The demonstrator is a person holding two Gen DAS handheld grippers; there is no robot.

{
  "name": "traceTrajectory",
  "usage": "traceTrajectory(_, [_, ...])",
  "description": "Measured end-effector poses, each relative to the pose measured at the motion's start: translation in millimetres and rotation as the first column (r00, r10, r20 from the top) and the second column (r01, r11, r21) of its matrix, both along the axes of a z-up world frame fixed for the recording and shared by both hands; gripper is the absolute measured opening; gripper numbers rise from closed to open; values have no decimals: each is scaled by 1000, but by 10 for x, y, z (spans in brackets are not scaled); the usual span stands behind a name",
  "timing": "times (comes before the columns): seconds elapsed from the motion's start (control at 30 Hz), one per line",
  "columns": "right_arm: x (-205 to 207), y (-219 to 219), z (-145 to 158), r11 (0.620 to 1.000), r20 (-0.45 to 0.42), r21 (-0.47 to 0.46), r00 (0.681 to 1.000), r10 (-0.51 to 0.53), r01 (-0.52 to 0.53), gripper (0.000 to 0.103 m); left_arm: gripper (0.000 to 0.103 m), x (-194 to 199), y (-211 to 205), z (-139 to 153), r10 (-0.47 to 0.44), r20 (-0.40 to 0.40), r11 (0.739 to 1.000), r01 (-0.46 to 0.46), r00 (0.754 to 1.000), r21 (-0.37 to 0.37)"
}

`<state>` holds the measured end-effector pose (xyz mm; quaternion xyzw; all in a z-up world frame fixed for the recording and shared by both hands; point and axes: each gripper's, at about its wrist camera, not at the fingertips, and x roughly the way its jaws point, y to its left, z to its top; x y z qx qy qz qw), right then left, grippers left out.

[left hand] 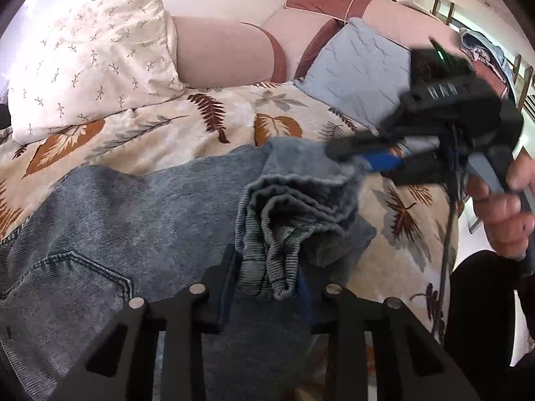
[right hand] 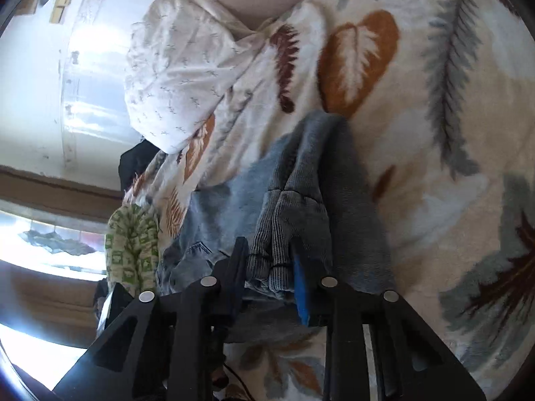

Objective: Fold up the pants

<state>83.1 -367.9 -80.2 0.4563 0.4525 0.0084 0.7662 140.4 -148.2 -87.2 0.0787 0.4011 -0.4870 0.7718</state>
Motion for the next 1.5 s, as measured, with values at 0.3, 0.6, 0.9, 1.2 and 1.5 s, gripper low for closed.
traceTrajectory(0.3, [941,346,334,992,13,-42,993,120,-119,20,34,31,303,17,46,-282,989,-84,958,-125])
traceTrajectory(0.6, [1735,753,-602,949,-146,208,952,269,-237,53,37,96,520,-273,158,-373,979,-193,914,-59])
traceTrajectory(0.9, [1117,586,62,949,75,157,962,263,-272,58,40,-83,654,-99,185,-328,979,-204,926,-24])
traceTrajectory(1.2, [1044,877,-834,948,-35,267,981,191,-175,38,40,-26,877,75,286,-135,958,-279,949,73])
traceTrajectory(1.5, [648,698,-565,929,99,338,988,121,-148,48,45,86,1429,196,458,-68,887,-451,886,99])
